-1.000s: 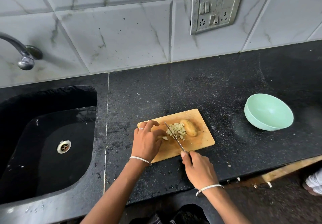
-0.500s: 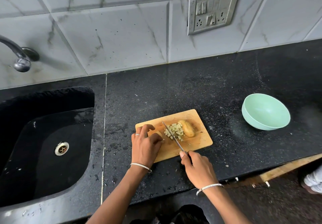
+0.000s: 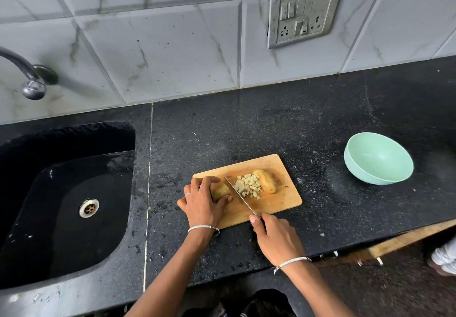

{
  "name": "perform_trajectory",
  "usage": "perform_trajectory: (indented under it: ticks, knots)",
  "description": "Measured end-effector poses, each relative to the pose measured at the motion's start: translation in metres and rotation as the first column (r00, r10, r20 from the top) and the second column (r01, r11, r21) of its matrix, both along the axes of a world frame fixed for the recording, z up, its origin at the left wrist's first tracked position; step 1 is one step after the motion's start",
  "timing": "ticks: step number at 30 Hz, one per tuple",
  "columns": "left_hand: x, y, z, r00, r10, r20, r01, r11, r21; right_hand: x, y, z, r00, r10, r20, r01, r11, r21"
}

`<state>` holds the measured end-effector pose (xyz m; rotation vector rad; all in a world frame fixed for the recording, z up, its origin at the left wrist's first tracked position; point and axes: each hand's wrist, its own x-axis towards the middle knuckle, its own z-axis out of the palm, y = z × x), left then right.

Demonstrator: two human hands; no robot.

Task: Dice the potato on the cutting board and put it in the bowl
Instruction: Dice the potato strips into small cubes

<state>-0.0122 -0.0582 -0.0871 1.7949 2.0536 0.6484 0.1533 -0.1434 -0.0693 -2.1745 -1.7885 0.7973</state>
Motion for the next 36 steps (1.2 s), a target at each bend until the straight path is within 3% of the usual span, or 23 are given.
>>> perform_trajectory:
  ticks: [6, 11, 19, 31, 36]
  knots:
    - [-0.004, -0.002, 0.002, 0.998, -0.054, -0.017, 0.055, 0.998, 0.029, -0.002, -0.003, -0.002, 0.998, 0.006, -0.061, -0.009, 0.998, -0.057]
    - [-0.009, 0.003, 0.005, 0.990, -0.143, 0.013, 0.142, 0.988, 0.056, -0.007, -0.006, 0.003, 0.995, -0.046, -0.090, 0.046, 0.999, -0.001]
    - [-0.015, 0.003, 0.008, 0.986, -0.162, -0.029, 0.163, 0.985, 0.048, -0.030, -0.017, 0.008, 0.999, -0.026, -0.026, 0.027, 0.998, 0.059]
    - [-0.017, 0.006, 0.005, 0.983, -0.184, -0.027, 0.185, 0.982, 0.045, -0.050, -0.010, 0.022, 0.998, -0.045, 0.044, 0.046, 0.998, -0.033]
    - [-0.017, 0.007, 0.003, 0.982, -0.185, -0.029, 0.186, 0.981, 0.061, -0.056, 0.009, 0.022, 0.998, -0.063, -0.009, 0.062, 0.994, -0.088]
